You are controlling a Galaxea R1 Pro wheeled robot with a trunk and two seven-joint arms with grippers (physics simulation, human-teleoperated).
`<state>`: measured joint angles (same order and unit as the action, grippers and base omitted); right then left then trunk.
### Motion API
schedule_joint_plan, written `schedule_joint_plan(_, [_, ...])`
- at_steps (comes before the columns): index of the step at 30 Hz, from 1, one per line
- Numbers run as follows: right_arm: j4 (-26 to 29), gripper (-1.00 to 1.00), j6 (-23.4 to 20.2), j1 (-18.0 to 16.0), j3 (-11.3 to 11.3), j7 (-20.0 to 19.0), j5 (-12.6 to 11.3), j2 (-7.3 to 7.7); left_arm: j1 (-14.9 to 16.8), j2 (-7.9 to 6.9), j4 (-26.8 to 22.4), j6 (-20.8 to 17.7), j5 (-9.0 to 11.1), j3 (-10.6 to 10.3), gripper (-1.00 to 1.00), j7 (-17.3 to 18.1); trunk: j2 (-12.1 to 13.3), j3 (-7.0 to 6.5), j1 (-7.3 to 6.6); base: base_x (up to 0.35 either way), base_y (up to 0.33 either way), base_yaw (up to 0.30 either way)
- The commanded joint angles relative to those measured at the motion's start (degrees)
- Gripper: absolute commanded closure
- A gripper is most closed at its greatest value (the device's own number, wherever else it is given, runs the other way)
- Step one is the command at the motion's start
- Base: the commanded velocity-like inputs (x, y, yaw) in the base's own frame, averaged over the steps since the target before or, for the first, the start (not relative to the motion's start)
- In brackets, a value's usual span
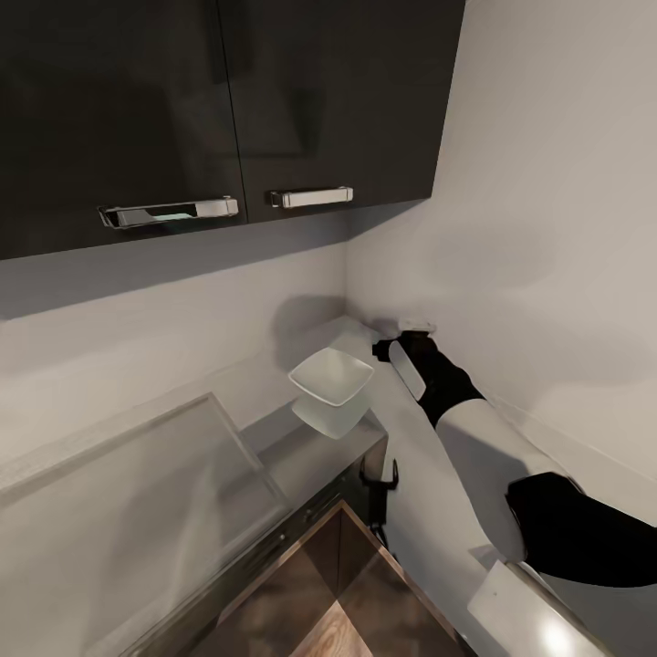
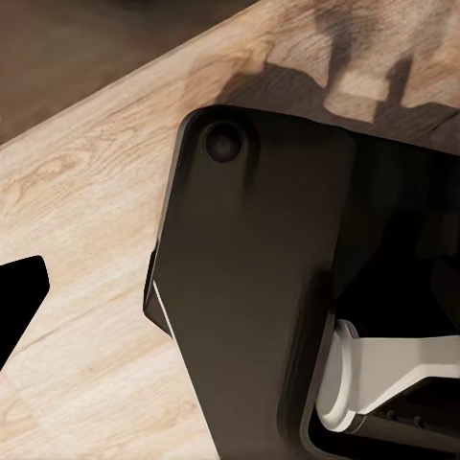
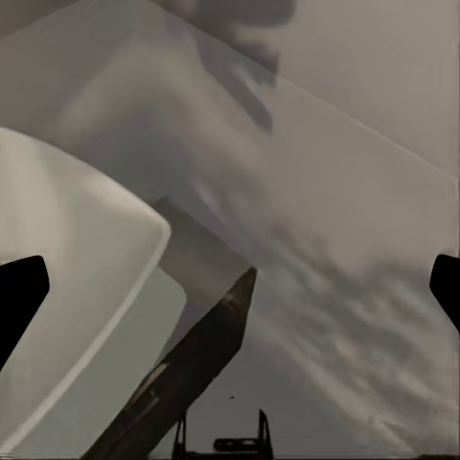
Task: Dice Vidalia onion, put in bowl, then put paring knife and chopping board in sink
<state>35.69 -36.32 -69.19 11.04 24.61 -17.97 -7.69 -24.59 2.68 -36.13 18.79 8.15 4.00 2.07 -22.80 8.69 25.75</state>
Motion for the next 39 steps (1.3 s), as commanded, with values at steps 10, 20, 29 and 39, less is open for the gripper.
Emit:
schedule_joint_plan(10, [-1.8, -1.00, 3.3, -0.1, 0.3, 0.5, -6.1, 0.13, 0.0, -0.04, -0.1, 0.0, 0.4, 0.2, -1.00, 0.2, -0.1, 0.53, 0.04, 0.000, 0.000, 0.000])
schedule_joint_plan(20, [-3.8, -1.00, 5.1, -0.1, 0.3, -1.9, -8.3, 0.15, 0.0, -0.04, -0.2, 0.0, 0.4, 0.1, -1.00, 0.2, -0.1, 1.45, 0.04, 0.000, 0.000, 0.000])
schedule_joint_plan(29, [-3.8, -1.00, 5.4, -0.1, 0.2, -4.4, -8.7, 0.13, 0.0, -0.04, -0.1, 0.0, 0.4, 0.1, -1.00, 0.2, -0.1, 2.29, 0.04, 0.000, 0.000, 0.000])
schedule_joint_plan(39, [-3.9, -1.00, 5.9, -0.1, 0.1, -8.5, -8.7, 1.06, 0.0, 0.04, -0.1, 0.0, 0.4, 0.1, -1.00, 0.2, -0.1, 3.23, 0.04, 0.000, 0.000, 0.000])
